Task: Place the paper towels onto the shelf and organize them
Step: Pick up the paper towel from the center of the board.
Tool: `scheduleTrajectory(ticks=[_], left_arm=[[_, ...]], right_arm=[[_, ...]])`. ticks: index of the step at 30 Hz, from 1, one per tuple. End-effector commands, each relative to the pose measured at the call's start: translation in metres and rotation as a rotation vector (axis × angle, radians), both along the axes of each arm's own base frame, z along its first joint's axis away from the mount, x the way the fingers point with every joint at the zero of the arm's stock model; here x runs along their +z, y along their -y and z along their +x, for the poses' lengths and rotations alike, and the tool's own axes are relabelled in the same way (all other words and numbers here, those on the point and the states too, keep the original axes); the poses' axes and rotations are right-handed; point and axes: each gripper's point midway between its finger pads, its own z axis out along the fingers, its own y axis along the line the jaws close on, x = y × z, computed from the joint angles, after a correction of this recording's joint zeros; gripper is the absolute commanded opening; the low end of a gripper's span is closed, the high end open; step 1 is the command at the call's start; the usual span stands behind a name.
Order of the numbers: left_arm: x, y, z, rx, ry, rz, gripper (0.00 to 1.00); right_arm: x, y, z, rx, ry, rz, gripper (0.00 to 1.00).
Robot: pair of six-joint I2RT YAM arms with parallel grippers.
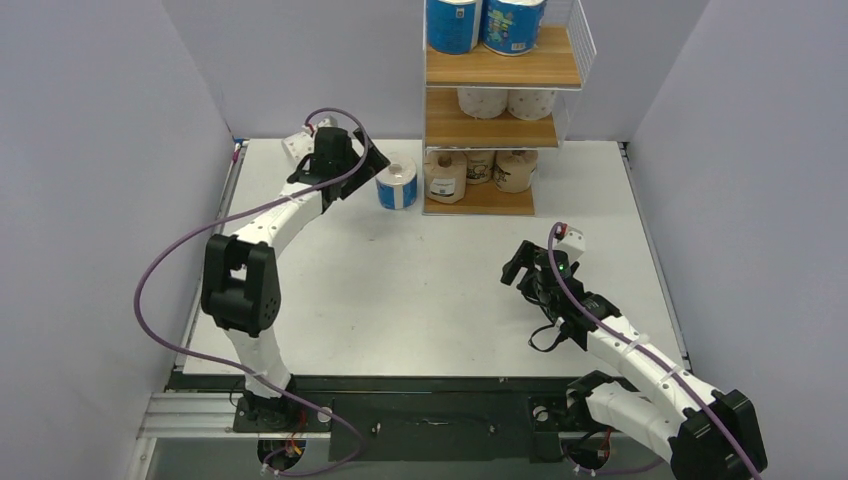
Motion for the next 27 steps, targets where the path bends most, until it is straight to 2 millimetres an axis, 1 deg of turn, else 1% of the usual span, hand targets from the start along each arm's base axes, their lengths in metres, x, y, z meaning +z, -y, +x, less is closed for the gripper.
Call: scheduleTrajectory(ticks=[1, 2, 3, 4, 5, 6, 7, 8, 9, 11, 16, 21, 22, 23, 24, 25, 26, 27], left_arm=[[-0.023, -0.005, 0.013, -0.039, -0.049, 0.129, 0.99], [-0.018, -0.003, 0.018, -0.044, -0.045, 0.134, 1.0], [-0.029, -0.002, 0.021, -0.055, -0.066, 0.152, 0.96], [-0.022, 0.001, 0.025, -0.062, -0.061, 0.157, 0.95], [-0.032, 0.002, 0.028, -0.074, -0.077, 0.179, 0.93], [-0.026, 0.004, 0.032, -0.078, -0.074, 0.188, 0.93], [-0.034, 0.004, 0.034, -0.085, -0.087, 0.208, 0.92], [-0.03, 0.004, 0.037, -0.08, -0.087, 0.221, 0.92], [-0.036, 0.004, 0.038, -0.084, -0.098, 0.231, 0.92], [-0.035, 0.005, 0.043, -0.083, -0.097, 0.239, 0.92], [-0.045, 0.004, 0.049, -0.082, -0.117, 0.262, 0.92], [-0.053, 0.008, 0.057, -0.073, -0.127, 0.262, 0.9], [-0.057, 0.007, 0.059, -0.068, -0.13, 0.272, 0.89], [-0.055, 0.008, 0.061, -0.066, -0.127, 0.275, 0.89], [-0.062, 0.007, 0.062, -0.061, -0.14, 0.285, 0.87], [-0.059, 0.008, 0.065, -0.057, -0.136, 0.285, 0.86], [-0.065, 0.007, 0.066, -0.053, -0.148, 0.291, 0.84], [-0.062, 0.008, 0.069, -0.05, -0.145, 0.29, 0.83]], right_arm=[[0.007, -0.003, 0.003, 0.022, 0.034, 0.011, 0.76], [0.007, -0.003, 0.003, 0.023, 0.033, 0.012, 0.76], [0.007, -0.004, 0.003, 0.025, 0.033, 0.013, 0.76], [0.007, -0.004, 0.003, 0.026, 0.032, 0.014, 0.76], [0.007, -0.004, 0.003, 0.026, 0.033, 0.014, 0.76], [0.008, -0.004, 0.003, 0.026, 0.035, 0.015, 0.76], [0.008, -0.004, 0.003, 0.025, 0.033, 0.013, 0.76], [0.008, -0.003, 0.003, 0.025, 0.035, 0.012, 0.76], [0.008, -0.003, 0.003, 0.025, 0.036, 0.011, 0.76], [0.009, -0.002, 0.004, 0.019, 0.04, 0.011, 0.75], [0.008, -0.002, 0.005, 0.014, 0.041, 0.012, 0.75], [0.008, -0.003, 0.005, 0.015, 0.041, 0.015, 0.75], [0.008, -0.003, 0.005, 0.016, 0.041, 0.016, 0.75], [0.008, -0.003, 0.005, 0.017, 0.04, 0.015, 0.75], [0.008, -0.003, 0.006, 0.016, 0.041, 0.016, 0.75], [0.009, -0.003, 0.005, 0.017, 0.042, 0.016, 0.75], [0.009, -0.002, 0.005, 0.017, 0.041, 0.015, 0.75], [0.01, -0.002, 0.005, 0.013, 0.044, 0.016, 0.75]])
